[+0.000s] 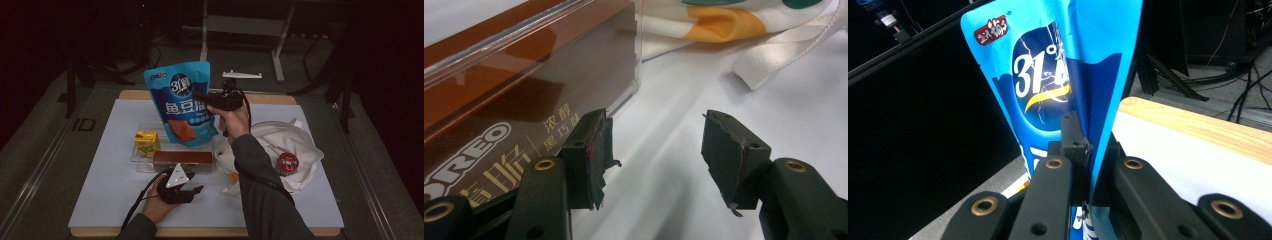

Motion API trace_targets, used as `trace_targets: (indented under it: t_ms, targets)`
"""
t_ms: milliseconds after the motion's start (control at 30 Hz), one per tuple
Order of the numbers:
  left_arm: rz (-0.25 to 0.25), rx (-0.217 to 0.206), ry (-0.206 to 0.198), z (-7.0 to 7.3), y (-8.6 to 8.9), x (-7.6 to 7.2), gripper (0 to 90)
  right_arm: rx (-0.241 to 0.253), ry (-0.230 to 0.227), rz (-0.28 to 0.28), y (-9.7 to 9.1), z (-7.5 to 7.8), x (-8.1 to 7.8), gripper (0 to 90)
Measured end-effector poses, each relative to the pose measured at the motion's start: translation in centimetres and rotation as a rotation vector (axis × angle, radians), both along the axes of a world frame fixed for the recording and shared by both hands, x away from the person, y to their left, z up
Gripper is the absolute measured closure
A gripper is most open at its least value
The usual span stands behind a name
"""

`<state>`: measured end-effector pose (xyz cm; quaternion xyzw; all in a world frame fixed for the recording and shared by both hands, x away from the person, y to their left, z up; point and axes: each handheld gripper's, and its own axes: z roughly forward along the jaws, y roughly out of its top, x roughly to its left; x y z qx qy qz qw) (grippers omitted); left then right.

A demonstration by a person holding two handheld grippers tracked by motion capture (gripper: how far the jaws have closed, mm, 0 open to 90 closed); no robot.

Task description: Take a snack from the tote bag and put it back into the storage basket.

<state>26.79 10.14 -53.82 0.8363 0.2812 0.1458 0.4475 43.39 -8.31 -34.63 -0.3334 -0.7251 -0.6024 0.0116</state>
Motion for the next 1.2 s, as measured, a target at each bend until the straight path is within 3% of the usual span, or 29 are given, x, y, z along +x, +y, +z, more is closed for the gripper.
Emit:
trace_targets:
  t_ms: [367,833,1033,1200]
  targets:
    - [-0.002,-0.001,0.000,0.0,0.0,0.0,44.2,-0.005,0.019,-0.034,1.2,-1.2,0.6,89.0]
    - [-0.002,-0.005,-0.001,0.0,0.0,-0.1,44.2,-0.079,0.051,-0.090,2.9,-3.6,1.3,88.8]
    - [-0.002,-0.015,-0.005,0.0,0.1,-0.1,44.3,-0.045,0.052,-0.137,2.7,-4.1,1.3,88.7]
    - [0.000,-0.016,-0.007,0.0,0.1,-0.1,44.3,-0.049,0.046,-0.167,2.6,-4.6,1.2,88.3]
